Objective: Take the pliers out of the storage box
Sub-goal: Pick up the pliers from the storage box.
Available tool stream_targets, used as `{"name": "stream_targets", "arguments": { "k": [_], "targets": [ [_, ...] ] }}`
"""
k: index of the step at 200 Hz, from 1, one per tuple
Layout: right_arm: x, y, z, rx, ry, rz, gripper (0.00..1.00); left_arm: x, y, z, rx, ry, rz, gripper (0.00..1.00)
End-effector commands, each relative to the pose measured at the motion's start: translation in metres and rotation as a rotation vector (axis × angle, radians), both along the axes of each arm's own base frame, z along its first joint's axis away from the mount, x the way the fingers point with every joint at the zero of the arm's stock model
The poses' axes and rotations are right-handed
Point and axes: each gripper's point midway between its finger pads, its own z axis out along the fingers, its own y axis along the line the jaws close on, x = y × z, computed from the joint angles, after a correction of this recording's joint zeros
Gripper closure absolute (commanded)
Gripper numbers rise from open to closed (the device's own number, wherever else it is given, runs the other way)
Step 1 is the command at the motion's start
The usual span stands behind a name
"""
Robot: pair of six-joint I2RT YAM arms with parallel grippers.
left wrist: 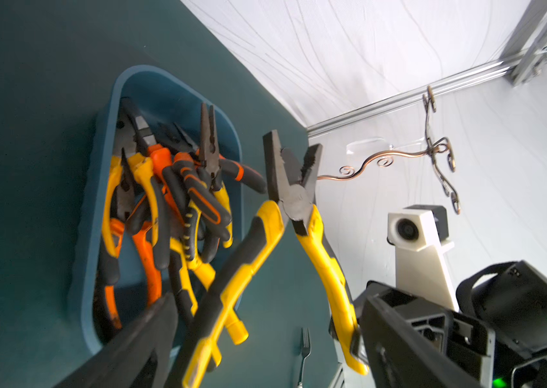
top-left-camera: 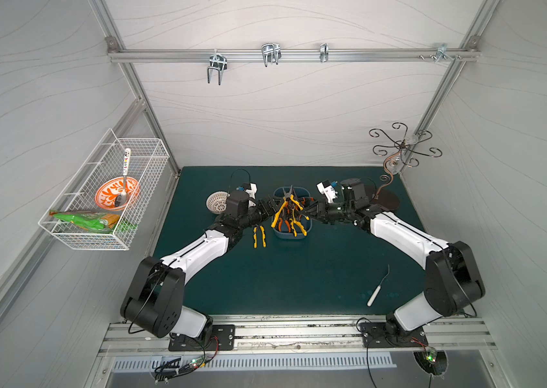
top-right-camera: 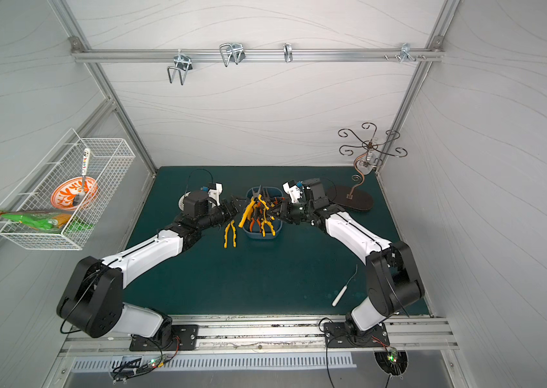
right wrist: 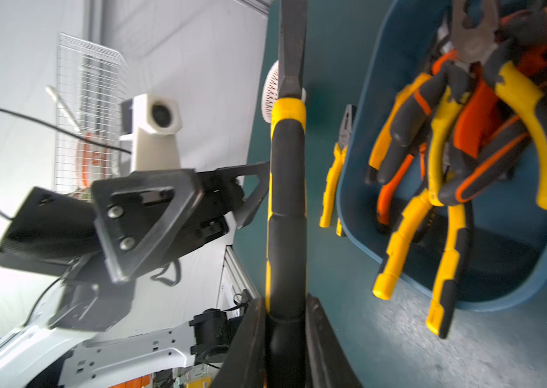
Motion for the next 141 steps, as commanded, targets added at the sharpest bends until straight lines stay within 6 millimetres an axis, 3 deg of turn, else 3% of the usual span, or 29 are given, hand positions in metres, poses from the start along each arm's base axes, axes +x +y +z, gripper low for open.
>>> {"name": "stream_targets", "arguments": {
  "k": [1, 29, 62, 89, 141],
  "targets": [
    [-0.004, 0.004, 0.056, 0.133, -0.162, 0.062, 1.00, 0.015, -0.006, 0.063, -0.087, -0.186, -0.033, 0.08],
    [-0.012, 0.005, 0.069, 0.176, -0.195, 0.119, 1.00, 0.018, 0.008, 0.076, -0.038, -0.241, -0.062, 0.08],
    [-0.018, 0.005, 0.085, 0.245, -0.221, 0.159, 1.00, 0.007, -0.002, 0.081, -0.072, -0.232, -0.193, 0.10],
    [-0.017, 0.008, 0.092, 0.287, -0.211, 0.162, 1.00, 0.007, -0.007, 0.095, -0.206, -0.215, -0.197, 0.23],
    [-0.012, 0.011, 0.090, 0.323, -0.184, 0.157, 1.00, 0.001, -0.031, 0.118, -0.304, -0.224, -0.246, 0.35]
  ]
}}
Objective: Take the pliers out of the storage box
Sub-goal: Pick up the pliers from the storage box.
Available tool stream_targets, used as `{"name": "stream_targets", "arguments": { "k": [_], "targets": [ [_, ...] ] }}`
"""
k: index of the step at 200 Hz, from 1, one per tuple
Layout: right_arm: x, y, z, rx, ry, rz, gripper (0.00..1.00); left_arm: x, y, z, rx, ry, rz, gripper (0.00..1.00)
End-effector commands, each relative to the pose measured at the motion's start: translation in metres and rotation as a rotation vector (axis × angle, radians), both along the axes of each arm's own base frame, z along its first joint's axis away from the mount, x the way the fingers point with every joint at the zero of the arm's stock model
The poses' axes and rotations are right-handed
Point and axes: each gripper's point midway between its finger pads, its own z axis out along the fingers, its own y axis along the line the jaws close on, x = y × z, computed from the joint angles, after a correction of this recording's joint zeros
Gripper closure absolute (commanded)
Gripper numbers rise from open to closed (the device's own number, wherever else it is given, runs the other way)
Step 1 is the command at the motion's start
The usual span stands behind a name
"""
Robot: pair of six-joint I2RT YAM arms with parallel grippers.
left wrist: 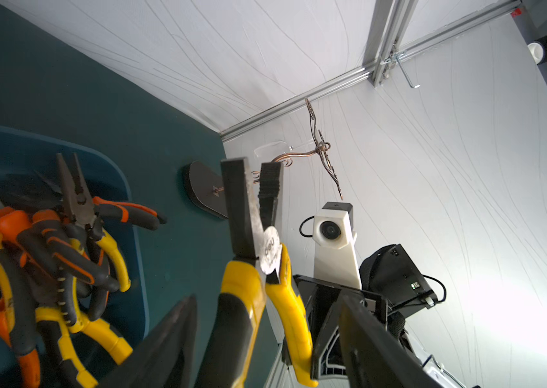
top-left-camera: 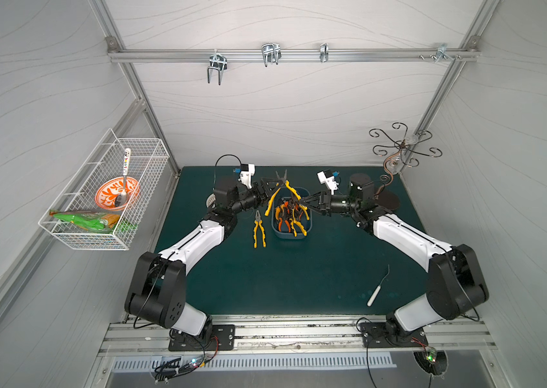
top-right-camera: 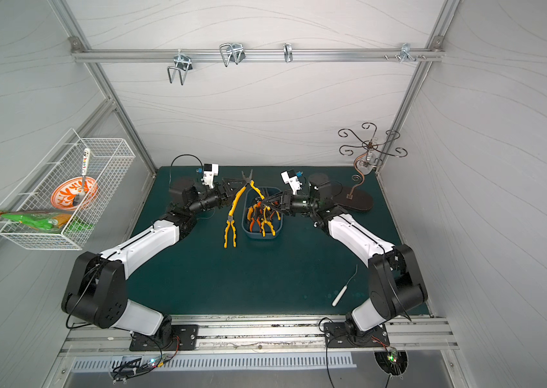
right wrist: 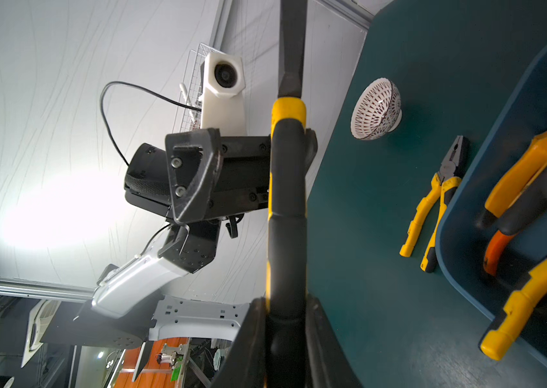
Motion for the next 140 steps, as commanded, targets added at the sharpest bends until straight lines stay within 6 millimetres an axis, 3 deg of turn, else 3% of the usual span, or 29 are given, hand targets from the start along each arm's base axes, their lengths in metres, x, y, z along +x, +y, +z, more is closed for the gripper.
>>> {"name": "stream_targets", "arguments": {
  "k": [1, 46, 68, 125, 140],
  "targets": [
    [-0.003, 0.001, 0.027, 0.077, -0.096, 0.034, 1.00, -0.006, -0.019, 0.034, -0.080, -0.072, -0.065, 0.35],
    [-0.006, 0.005, 0.025, 0.068, -0.098, 0.055, 1.00, -0.001, -0.029, 0.031, -0.102, -0.059, -0.060, 0.43],
    [-0.008, 0.008, 0.023, 0.066, -0.095, 0.068, 1.00, 0.003, -0.030, 0.035, -0.130, -0.054, -0.059, 0.53],
    [-0.010, 0.014, 0.017, 0.056, -0.088, 0.084, 1.00, 0.007, -0.034, 0.036, -0.151, -0.048, -0.061, 0.66],
    [-0.011, 0.015, 0.017, 0.053, -0.091, 0.089, 1.00, 0.007, -0.035, 0.036, -0.152, -0.047, -0.064, 0.78]
  ]
}}
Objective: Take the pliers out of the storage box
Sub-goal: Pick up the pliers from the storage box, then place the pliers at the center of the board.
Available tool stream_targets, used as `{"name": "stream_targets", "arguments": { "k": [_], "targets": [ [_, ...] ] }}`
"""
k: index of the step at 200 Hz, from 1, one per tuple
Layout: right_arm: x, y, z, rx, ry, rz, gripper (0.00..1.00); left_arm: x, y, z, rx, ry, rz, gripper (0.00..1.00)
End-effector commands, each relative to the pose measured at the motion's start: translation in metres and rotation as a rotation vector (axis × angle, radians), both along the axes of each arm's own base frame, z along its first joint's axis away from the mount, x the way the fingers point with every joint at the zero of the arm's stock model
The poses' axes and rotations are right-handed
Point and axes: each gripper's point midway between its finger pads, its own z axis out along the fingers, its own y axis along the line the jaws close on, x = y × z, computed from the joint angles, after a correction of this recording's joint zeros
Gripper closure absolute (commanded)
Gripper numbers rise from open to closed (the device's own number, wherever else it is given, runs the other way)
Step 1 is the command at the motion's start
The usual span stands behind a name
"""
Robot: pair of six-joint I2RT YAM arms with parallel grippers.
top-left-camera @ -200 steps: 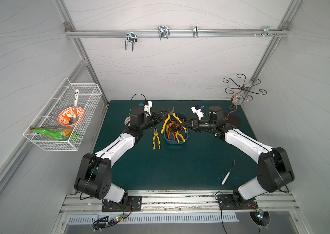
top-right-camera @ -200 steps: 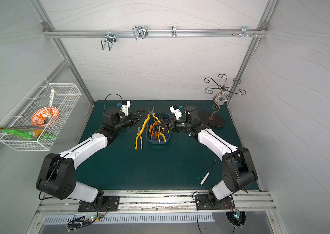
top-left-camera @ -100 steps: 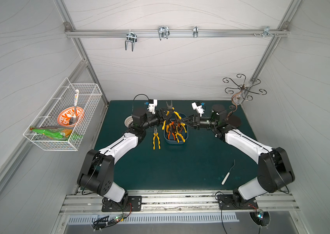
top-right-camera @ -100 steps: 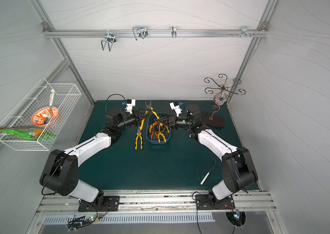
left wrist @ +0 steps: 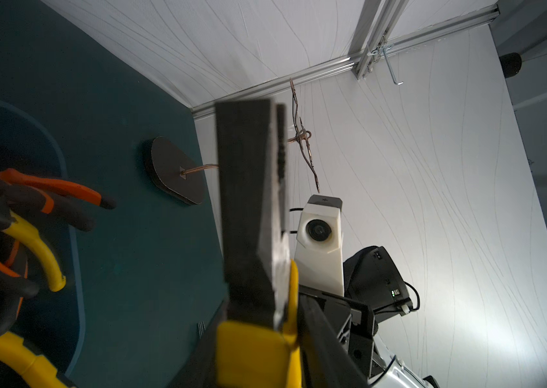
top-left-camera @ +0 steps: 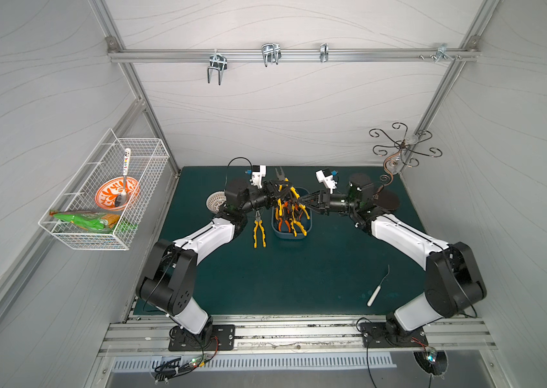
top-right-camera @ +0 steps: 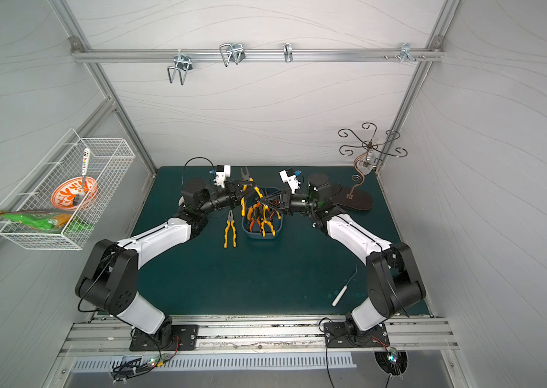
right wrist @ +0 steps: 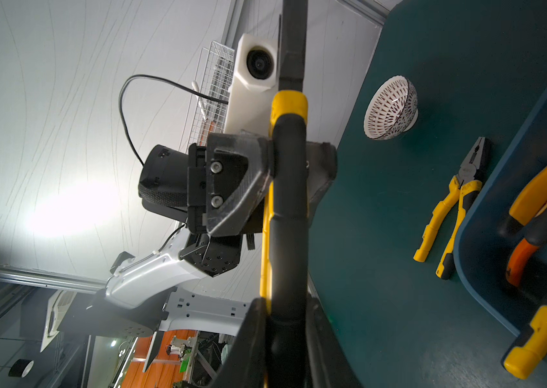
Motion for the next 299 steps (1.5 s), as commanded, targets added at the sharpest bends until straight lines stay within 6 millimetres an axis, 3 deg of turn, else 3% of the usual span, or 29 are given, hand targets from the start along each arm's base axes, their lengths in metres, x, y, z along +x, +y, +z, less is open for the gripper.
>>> {"name": "stream_targets", "arguments": {
  "k": [1, 29, 37, 93, 121, 168, 197, 225, 258, 299],
  "targets": [
    [-0.006, 0.007, 0.016, 0.033, -0.096, 0.051, 1.00, 0.005, -0.003, 0.039, -0.052, -0.117, 0.002, 0.79],
    [-0.009, 0.008, 0.014, 0.009, -0.097, 0.055, 1.00, 0.004, -0.003, 0.036, -0.045, -0.118, -0.002, 1.00],
    [-0.011, 0.008, 0.014, 0.002, -0.107, 0.057, 1.00, 0.004, -0.003, 0.033, -0.039, -0.114, -0.003, 1.00],
    [-0.025, 0.011, 0.008, -0.079, -0.179, 0.056, 0.24, -0.004, 0.006, 0.024, 0.042, -0.136, -0.032, 1.00],
    [-0.027, 0.010, 0.000, -0.120, -0.212, 0.058, 0.06, -0.009, 0.034, 0.009, 0.151, -0.141, -0.016, 1.00],
    [-0.038, 0.018, -0.006, -0.214, -0.369, 0.065, 0.01, -0.026, 0.104, -0.036, 0.355, -0.058, -0.002, 1.00],
    [-0.054, 0.035, -0.010, -0.275, -0.511, 0.095, 0.01, -0.036, 0.141, -0.059, 0.466, -0.014, 0.009, 1.00],
    [-0.068, 0.053, -0.017, -0.359, -0.653, 0.108, 0.01, -0.030, 0.171, -0.076, 0.516, 0.048, 0.037, 1.00],
    [-0.078, 0.070, -0.027, -0.404, -0.734, 0.143, 0.01, -0.023, 0.193, -0.112, 0.696, 0.143, 0.039, 1.00],
    [-0.082, 0.075, -0.035, -0.429, -0.756, 0.161, 0.01, -0.019, 0.190, -0.149, 0.834, 0.190, 0.035, 1.00]
  ]
}}
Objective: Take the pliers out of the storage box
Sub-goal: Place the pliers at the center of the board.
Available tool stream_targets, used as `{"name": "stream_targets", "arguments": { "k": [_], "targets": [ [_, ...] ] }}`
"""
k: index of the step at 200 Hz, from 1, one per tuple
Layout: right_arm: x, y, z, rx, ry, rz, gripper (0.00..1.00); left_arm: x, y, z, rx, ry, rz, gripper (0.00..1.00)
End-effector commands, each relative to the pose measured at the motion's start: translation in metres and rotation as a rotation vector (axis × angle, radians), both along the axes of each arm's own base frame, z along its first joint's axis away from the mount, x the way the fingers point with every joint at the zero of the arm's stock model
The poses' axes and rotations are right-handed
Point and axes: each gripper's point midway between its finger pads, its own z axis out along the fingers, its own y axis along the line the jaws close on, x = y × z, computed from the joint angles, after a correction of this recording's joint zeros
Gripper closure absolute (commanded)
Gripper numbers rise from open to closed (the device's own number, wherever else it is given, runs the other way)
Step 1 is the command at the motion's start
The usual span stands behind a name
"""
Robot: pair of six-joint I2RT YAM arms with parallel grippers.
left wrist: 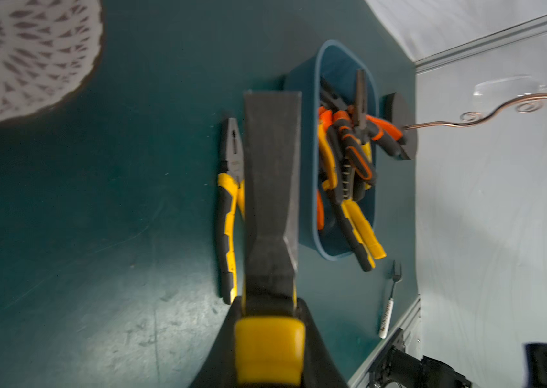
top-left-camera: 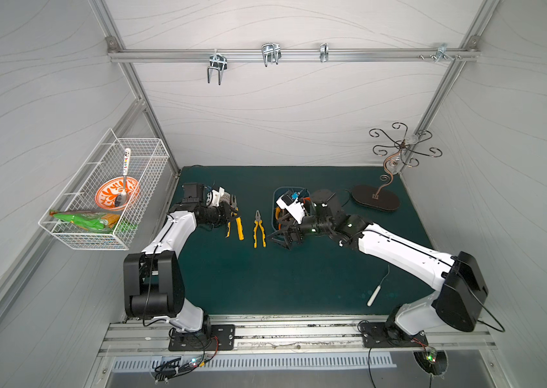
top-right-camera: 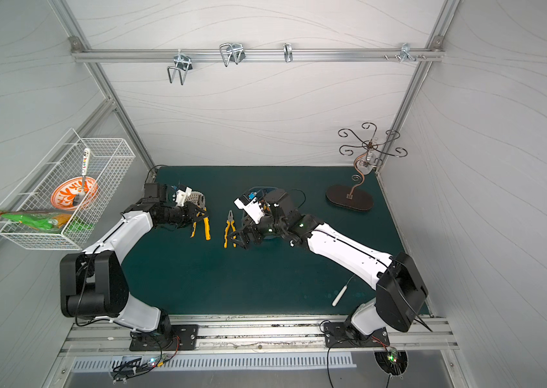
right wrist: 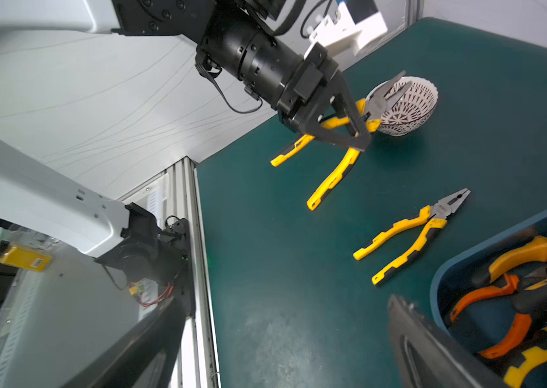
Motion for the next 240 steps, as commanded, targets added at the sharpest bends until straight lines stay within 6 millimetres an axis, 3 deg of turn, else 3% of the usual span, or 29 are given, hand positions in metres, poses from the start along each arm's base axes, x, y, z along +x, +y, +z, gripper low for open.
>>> {"name": "stream_targets", "arguments": {
  "k": [1, 43, 98, 165, 203, 240],
  "targets": [
    [0.005, 0.001, -0.007, -0.041, -0.042, -0.010, 0.01, 0.009, -0.004, -0.003, 0.138, -0.061, -0.056, 1.00],
    [0.004, -0.001, -0.012, -0.047, -0.038, -0.012, 0.01, 0.017, -0.016, -0.025, 0.254, -0.029, -0.089, 1.00],
    [0.002, -0.004, -0.017, -0.061, -0.040, -0.013, 0.01, 0.034, -0.030, -0.047, 0.244, 0.030, -0.116, 1.00],
    [0.003, -0.006, -0.020, -0.074, -0.043, -0.021, 0.01, 0.038, -0.032, -0.079, 0.247, 0.123, -0.109, 1.00],
    [0.003, -0.007, -0.019, -0.075, -0.046, -0.028, 0.01, 0.037, -0.026, -0.092, 0.276, 0.177, -0.088, 0.81],
    [0.003, -0.010, -0.018, -0.076, -0.049, -0.040, 0.01, 0.034, -0.022, -0.098, 0.299, 0.210, -0.086, 0.74]
  ]
}}
